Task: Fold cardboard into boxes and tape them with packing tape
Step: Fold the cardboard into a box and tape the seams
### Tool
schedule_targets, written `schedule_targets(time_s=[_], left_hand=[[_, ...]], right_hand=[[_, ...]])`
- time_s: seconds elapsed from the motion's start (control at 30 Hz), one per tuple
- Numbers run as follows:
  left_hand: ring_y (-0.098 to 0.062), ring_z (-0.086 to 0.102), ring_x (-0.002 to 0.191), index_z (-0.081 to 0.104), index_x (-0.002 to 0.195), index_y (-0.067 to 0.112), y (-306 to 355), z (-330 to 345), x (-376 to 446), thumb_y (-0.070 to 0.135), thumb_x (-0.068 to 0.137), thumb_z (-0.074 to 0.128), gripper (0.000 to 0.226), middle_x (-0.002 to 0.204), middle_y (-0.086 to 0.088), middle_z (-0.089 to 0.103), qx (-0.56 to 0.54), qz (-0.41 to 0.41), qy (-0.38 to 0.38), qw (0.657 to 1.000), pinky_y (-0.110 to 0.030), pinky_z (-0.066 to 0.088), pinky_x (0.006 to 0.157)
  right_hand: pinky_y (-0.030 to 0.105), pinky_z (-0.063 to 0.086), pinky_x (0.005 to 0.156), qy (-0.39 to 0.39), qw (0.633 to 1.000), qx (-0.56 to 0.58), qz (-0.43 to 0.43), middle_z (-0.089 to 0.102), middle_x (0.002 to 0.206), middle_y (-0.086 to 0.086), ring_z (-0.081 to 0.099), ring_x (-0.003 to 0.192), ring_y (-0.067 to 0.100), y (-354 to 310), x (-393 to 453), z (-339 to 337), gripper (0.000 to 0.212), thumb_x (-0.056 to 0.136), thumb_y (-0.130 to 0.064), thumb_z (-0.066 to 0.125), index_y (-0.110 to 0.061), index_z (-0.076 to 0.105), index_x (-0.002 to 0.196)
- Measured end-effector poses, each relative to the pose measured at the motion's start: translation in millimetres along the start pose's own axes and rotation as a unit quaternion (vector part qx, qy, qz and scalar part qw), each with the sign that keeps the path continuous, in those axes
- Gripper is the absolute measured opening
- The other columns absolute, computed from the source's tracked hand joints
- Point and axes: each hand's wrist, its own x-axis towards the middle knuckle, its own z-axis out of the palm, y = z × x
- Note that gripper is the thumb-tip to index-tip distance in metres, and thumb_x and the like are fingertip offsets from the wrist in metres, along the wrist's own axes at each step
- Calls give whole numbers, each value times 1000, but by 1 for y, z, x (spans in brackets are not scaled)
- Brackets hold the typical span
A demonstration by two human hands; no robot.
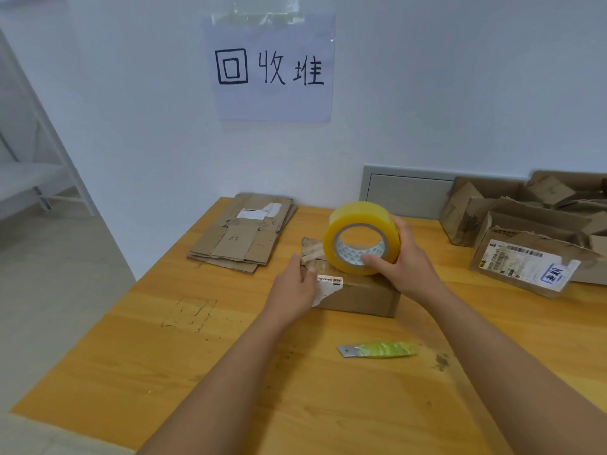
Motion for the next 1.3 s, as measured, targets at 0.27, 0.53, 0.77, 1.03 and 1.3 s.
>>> schedule_targets(time_s=[0.27,0.53,0.77,1.03,1.3], left_hand=[[-17,43,138,18,157,25,-6,-2,18,43,100,51,68,158,3,35,112,100,11,989,-38,44,102],[-4,55,82,45,120,32,-11,-2,29,43,98,47,26,95,13,57,164,181,6,970,-35,50,66],[-9,16,150,20,158,21,-11,-4,30,42,104,36,60,163,5,23,232,144,-44,961,-38,23,120],[-12,2,153,12,157,35,-13,-2,31,41,107,27,53,166,2,8,285,168,-74,941,-37,6,122],[-9,-3,152,23,156,34,-4,-5,27,56,89,-12,79,166,10,2,409,201,-57,888,-34,-3,121]], right_hand=[[28,45,91,-21,999,44,2,54,124,-10,56,109,13,2,0,3,101,79,-38,81,-34,13,155],[30,49,88,-24,999,47,-3,58,116,-4,60,101,16,-2,6,-1,96,88,-25,74,-38,8,156],[32,46,76,74,996,44,-3,53,118,7,55,94,23,7,5,-26,69,91,-13,63,-42,34,146],[44,50,91,59,996,53,39,55,119,1,57,106,23,8,0,-35,61,91,-15,67,-26,38,143],[48,55,86,35,991,89,91,64,105,1,63,97,20,14,-11,-22,37,89,-26,72,-25,48,118]])
